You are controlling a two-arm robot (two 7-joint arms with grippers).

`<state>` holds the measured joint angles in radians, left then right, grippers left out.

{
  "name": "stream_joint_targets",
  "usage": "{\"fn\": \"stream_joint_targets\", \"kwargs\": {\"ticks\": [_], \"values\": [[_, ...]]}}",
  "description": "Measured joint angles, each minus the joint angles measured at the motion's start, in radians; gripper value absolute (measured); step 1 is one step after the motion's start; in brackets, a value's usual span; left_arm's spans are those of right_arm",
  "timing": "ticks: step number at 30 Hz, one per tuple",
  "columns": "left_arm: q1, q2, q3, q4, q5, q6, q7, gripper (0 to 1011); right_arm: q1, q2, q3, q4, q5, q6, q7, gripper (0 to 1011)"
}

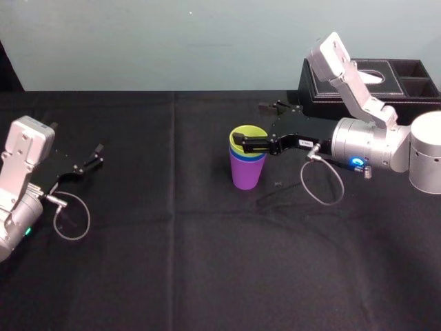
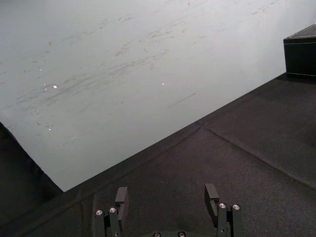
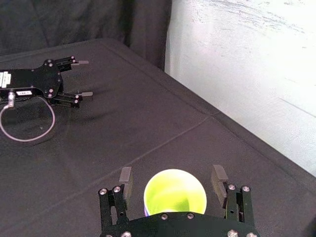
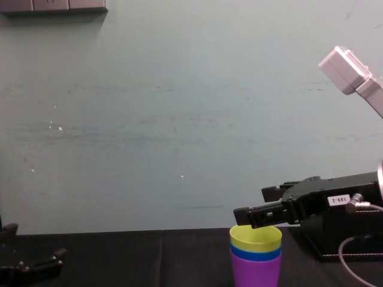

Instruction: Stack the three plastic cups sequentially using one hand.

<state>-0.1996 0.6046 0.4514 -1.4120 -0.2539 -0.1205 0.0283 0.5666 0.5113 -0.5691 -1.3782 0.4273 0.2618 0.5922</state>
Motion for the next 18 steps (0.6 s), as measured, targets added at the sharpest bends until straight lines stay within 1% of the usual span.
{"fn": "stream_joint_targets", "kwargs": {"ticks": [4, 9, 10, 12, 13, 15, 16, 18], "values": [[0.0, 0.0, 0.0, 0.0, 0.0, 0.0, 0.0, 1011, -0.008, 0.004, 0.009, -0.014, 0.0, 0.002, -0.011, 1003], [0.0, 0.0, 0.0, 0.0, 0.0, 0.0, 0.0, 1011, -0.031, 0.017, 0.045, -0.044, 0.015, -0.002, -0.044, 1003], [0.0, 0.0, 0.0, 0.0, 0.0, 0.0, 0.0, 1011, -0.041, 0.023, 0.06, -0.055, 0.02, -0.006, -0.057, 1003], [0.0, 0.0, 0.0, 0.0, 0.0, 0.0, 0.0, 1011, -0.05, 0.03, 0.074, -0.065, 0.024, -0.008, -0.068, 1003], [0.0, 0.0, 0.0, 0.0, 0.0, 0.0, 0.0, 1011, -0.062, 0.038, 0.091, -0.073, 0.029, -0.01, -0.082, 1003], [0.0, 0.0, 0.0, 0.0, 0.0, 0.0, 0.0, 1011, -0.071, 0.044, 0.105, -0.079, 0.032, -0.013, -0.093, 1003], [0.0, 0.0, 0.0, 0.0, 0.0, 0.0, 0.0, 1011, -0.084, 0.051, 0.122, -0.085, 0.037, -0.017, -0.105, 1003], [0.0, 0.0, 0.0, 0.0, 0.0, 0.0, 0.0, 1011, -0.097, 0.057, 0.138, -0.089, 0.041, -0.023, -0.116, 1003]]}}
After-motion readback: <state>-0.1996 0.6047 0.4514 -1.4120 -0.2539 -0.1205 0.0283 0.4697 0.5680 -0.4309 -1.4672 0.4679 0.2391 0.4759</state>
